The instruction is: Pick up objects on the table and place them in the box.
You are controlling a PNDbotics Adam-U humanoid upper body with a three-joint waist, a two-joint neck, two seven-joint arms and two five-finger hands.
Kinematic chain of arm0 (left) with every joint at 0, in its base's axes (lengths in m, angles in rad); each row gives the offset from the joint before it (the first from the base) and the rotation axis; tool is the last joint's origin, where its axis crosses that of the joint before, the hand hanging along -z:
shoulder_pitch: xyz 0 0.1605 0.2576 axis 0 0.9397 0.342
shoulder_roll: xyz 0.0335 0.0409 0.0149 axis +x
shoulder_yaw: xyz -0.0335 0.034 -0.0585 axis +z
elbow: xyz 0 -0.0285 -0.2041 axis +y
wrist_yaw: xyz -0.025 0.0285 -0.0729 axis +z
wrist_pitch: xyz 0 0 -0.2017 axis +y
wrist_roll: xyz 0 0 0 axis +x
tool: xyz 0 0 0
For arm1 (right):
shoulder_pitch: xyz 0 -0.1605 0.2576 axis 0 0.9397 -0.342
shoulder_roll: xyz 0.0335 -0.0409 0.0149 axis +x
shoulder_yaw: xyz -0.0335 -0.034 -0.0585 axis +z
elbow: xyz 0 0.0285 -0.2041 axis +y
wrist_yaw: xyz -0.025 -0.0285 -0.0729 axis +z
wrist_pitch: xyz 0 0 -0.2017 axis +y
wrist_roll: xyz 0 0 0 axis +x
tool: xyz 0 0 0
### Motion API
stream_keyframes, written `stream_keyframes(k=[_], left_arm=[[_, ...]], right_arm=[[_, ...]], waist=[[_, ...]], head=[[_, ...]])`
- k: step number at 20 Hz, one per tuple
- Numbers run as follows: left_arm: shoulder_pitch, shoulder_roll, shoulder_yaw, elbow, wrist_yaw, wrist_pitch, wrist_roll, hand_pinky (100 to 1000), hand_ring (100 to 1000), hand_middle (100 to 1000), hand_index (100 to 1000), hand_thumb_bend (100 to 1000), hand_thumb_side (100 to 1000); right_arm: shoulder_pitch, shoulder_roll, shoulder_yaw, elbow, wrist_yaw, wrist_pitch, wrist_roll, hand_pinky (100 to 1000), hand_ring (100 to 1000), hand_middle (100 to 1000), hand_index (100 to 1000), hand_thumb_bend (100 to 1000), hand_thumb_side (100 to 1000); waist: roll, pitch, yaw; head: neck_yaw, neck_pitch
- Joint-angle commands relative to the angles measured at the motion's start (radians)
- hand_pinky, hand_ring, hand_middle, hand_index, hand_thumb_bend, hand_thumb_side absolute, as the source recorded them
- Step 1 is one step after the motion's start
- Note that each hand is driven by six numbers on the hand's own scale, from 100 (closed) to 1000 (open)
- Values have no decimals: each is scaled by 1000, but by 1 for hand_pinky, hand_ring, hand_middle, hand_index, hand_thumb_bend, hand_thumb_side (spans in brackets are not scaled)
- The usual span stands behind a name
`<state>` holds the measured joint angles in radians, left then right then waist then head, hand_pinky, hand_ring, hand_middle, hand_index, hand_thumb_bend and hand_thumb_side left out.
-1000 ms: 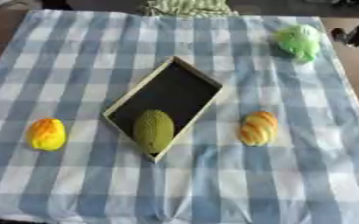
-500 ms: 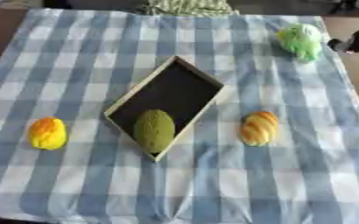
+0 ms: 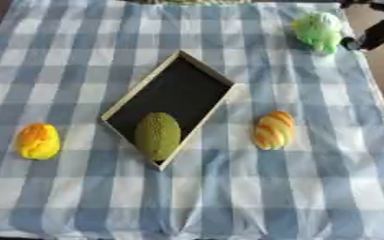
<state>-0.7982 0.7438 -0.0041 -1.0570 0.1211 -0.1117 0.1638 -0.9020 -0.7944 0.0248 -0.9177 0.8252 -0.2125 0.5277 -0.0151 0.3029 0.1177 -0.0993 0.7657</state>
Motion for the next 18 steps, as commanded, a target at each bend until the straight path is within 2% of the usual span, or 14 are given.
stream_keyframes(k=[1, 4, 10, 13, 18], left_arm=[[7, 56, -2, -86, 30, 8, 6, 800, 876, 827, 903, 402, 769], [24, 59, -5, -126, 40, 18, 7, 800, 876, 827, 904, 401, 769], [29, 57, -2, -135, 51, 32, 18, 798, 876, 826, 902, 400, 768], [30, 58, -2, -140, 53, 33, 19, 798, 876, 826, 901, 400, 767], [41, 66, 4, -164, 60, 29, 26, 798, 876, 826, 901, 400, 766]], right_arm=[[-26, -20, -10, -24, 14, 7, -14, 969, 990, 956, 943, 266, 236], [-34, -16, -17, -20, 36, 27, -38, 973, 997, 968, 975, 284, 244], [-49, 2, -24, 0, 82, 53, -83, 972, 997, 966, 973, 293, 262], [-52, 9, -25, 12, 86, 50, -86, 972, 997, 968, 977, 269, 268], [-59, 17, -33, 27, 96, 61, -96, 970, 998, 969, 979, 252, 282]], waist=[[-14, -1, 2], [-14, 5, 4], [-13, 12, 12], [-11, 17, 17], [-5, 29, 21]], head=[[-5, 4], [-5, 4], [-13, -4], [-20, -24], [-38, -75]])
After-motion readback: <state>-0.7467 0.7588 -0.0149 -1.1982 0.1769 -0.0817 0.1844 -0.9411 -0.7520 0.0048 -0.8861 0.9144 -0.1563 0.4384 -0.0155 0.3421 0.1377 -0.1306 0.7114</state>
